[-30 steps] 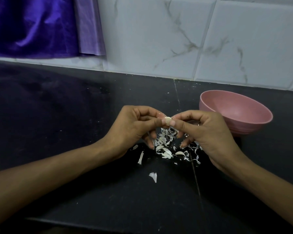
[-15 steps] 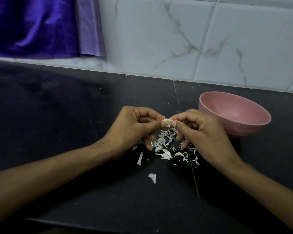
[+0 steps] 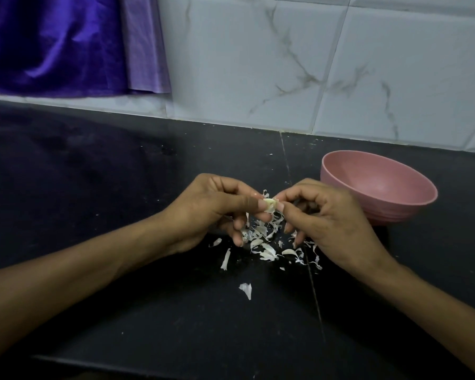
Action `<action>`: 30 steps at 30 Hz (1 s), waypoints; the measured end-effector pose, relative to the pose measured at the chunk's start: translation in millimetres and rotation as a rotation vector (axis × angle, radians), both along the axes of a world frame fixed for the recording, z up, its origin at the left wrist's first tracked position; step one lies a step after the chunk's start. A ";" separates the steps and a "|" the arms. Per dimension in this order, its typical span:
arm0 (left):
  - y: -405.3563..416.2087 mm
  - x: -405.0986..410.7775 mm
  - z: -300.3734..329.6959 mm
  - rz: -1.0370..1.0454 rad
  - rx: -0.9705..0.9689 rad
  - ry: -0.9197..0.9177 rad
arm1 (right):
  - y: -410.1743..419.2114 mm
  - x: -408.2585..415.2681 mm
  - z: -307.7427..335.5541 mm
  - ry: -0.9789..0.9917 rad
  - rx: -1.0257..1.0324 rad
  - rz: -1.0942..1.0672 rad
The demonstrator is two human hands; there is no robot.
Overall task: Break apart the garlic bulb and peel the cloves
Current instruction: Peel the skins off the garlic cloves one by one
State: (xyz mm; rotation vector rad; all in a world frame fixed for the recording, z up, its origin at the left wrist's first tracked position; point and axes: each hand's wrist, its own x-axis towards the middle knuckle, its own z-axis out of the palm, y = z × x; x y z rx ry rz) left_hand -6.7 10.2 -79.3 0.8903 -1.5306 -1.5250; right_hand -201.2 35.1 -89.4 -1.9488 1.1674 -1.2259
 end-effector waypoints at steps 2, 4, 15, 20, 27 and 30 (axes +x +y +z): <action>-2.9 3.3 2.5 -0.063 0.073 0.007 | -0.2 -2.8 3.4 0.002 0.013 0.030; -3.9 5.1 3.4 -0.098 0.126 0.023 | -0.5 -4.6 5.2 -0.009 0.029 0.052; -8.9 6.6 4.5 -0.151 0.196 0.074 | 0.7 -2.5 9.6 -0.199 0.226 0.120; -11.3 5.0 -0.4 -0.130 0.189 0.050 | 0.2 -2.7 7.3 -0.191 0.252 0.073; -12.3 4.7 -2.8 -0.123 0.114 0.012 | 0.9 -4.1 8.6 -0.163 0.214 0.022; -10.6 3.1 -5.6 -0.061 -0.042 -0.059 | 1.5 -2.5 7.5 -0.111 0.167 0.004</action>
